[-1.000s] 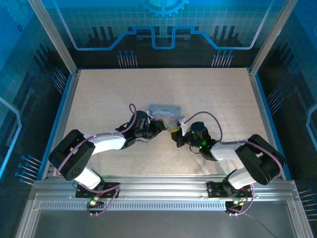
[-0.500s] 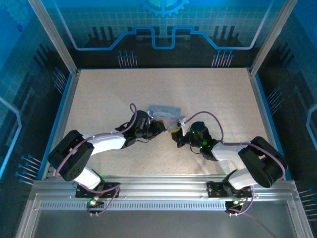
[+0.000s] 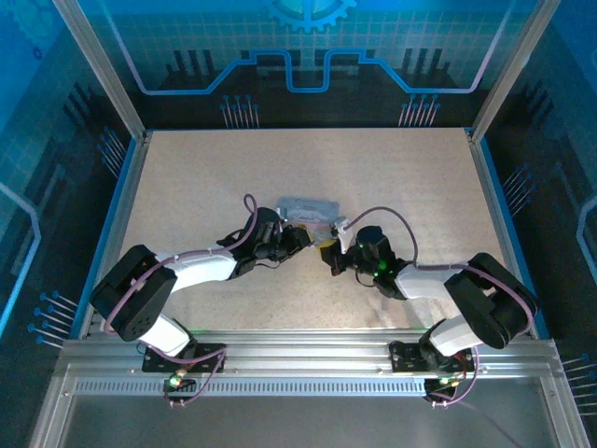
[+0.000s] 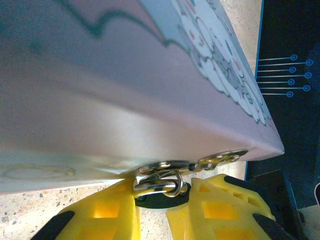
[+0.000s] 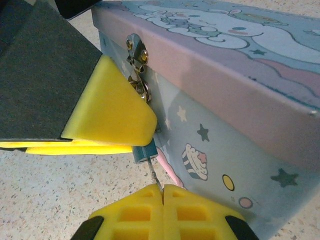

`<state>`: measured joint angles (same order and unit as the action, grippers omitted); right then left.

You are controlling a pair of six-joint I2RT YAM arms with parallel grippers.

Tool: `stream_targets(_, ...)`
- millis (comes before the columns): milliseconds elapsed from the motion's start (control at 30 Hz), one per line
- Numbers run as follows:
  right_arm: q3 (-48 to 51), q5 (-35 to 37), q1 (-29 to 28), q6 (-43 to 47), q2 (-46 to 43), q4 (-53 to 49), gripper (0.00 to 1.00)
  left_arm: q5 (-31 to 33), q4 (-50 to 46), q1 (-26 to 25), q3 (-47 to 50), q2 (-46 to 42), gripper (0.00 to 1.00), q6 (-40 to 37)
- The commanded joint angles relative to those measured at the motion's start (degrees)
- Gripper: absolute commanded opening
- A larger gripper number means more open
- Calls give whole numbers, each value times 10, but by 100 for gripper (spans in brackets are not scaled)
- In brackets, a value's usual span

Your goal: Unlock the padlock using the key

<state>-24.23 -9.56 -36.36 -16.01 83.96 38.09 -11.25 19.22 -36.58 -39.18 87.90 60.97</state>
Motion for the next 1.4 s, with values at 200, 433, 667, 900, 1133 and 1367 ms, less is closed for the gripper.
stream_targets(200, -54, -4, 0, -9, 19, 72, 0, -39, -12, -12, -15, 1, 17, -15)
stream_targets(433, -89, -22, 0, -35, 33, 97, 0, -42, -6, -14, -14, 6, 17, -12)
stream_targets(667, -105, -31, -1, -47, 39, 98, 0, -41, -2, -16, -9, 9, 17, -11)
stream_targets(900, -57, -16, -1, -84, 13, 78, 0, -43, 1, -16, -5, 16, 17, -11)
stream_targets(1133, -12, 6, -30, -169, -14, 73, 0, -44, 17, -18, 15, 18, 17, -2)
stream_targets(1367, 16, 70, -76, -210, -25, 47, 0, -53, 23, -25, 25, 25, 20, 3)
